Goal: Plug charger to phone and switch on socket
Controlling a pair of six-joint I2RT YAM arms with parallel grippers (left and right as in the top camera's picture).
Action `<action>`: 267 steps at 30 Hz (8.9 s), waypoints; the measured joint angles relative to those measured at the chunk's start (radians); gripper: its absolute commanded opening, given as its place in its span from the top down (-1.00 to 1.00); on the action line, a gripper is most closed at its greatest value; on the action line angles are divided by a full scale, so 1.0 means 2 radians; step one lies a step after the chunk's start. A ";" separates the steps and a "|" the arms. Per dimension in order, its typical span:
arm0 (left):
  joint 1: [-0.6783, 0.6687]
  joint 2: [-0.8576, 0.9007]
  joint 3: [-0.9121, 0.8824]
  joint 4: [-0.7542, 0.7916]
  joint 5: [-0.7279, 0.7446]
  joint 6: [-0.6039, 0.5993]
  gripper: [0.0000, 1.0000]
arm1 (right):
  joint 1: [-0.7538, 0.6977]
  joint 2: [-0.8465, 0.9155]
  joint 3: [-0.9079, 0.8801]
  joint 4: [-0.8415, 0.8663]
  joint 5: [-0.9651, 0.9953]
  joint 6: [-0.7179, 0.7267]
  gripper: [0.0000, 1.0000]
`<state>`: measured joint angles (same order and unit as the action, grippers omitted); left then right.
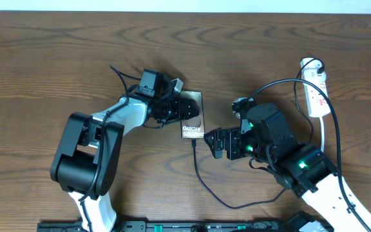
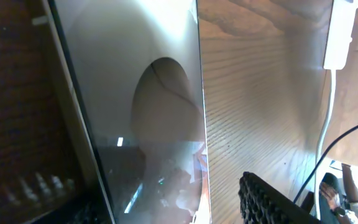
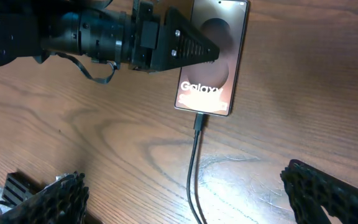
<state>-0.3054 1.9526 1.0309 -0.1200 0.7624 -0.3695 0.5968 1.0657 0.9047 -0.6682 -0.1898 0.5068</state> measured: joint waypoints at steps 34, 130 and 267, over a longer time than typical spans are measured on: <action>0.000 -0.007 0.004 0.000 -0.003 -0.001 -0.81 | 0.000 0.000 0.000 0.000 0.003 0.000 -0.99; 0.064 -0.669 -0.033 -0.463 -0.293 0.071 -0.86 | -0.472 0.239 0.215 -0.125 0.125 0.108 0.98; 0.064 -0.668 -0.033 -0.474 -0.293 0.071 -0.86 | -0.442 0.553 0.475 -0.226 0.091 0.040 0.98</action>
<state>-0.1764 0.6163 0.9642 -1.0676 0.1764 -0.2279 -0.2863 2.1712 1.8553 -1.1210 -0.0071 0.5869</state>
